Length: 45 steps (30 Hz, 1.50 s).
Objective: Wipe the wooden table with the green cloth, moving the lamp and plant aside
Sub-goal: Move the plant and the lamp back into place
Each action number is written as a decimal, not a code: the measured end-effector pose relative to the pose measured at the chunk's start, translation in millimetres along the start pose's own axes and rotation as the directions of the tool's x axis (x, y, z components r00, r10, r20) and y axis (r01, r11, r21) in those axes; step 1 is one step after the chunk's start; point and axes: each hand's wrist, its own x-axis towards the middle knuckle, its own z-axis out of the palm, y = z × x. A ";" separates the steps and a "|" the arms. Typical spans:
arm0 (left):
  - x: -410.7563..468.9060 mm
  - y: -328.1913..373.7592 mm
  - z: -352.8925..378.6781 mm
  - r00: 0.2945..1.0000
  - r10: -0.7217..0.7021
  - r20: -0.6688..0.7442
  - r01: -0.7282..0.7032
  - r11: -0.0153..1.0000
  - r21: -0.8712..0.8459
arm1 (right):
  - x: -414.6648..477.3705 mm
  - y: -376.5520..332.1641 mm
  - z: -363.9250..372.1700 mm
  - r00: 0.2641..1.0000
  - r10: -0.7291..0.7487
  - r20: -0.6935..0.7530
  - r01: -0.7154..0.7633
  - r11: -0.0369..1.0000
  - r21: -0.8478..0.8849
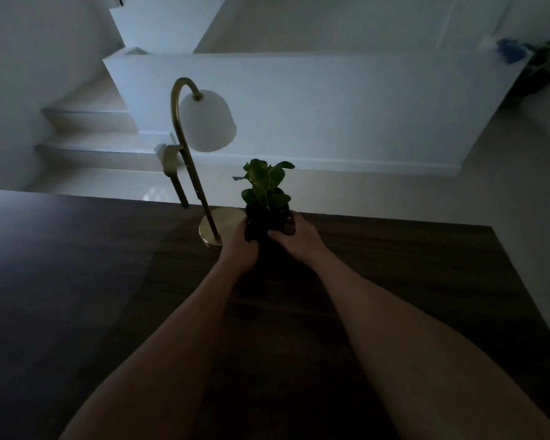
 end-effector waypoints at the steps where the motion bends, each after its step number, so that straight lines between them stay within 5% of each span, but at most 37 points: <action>1: -1.2 -0.4 1.5 1.000 0.015 0.008 -0.015 1.000 0.012 | -2.1 -1.2 -1.8 1.000 0.003 -0.015 -0.002 0.999 0.038; 12: -53.7 40.0 53.0 0.984 0.162 -0.068 -0.167 0.984 -0.066 | -79.0 -2.6 -76.8 0.989 0.035 -0.145 -0.026 0.997 0.069; 26: -202.4 48.0 148.9 0.959 0.273 0.071 -0.252 0.941 -0.226 | -252.3 58.3 -125.3 0.944 0.125 -0.306 -0.115 0.992 0.050; 33: -253.7 25.7 184.7 0.981 0.156 0.116 -0.133 0.974 -0.185 | -314.2 87.7 -124.8 0.922 0.166 -0.349 -0.166 0.986 0.029; 45: -274.2 13.5 202.9 0.965 0.246 0.087 -0.248 0.969 0.015 | -350.9 105.7 -124.3 0.897 0.225 -0.381 -0.202 0.974 0.099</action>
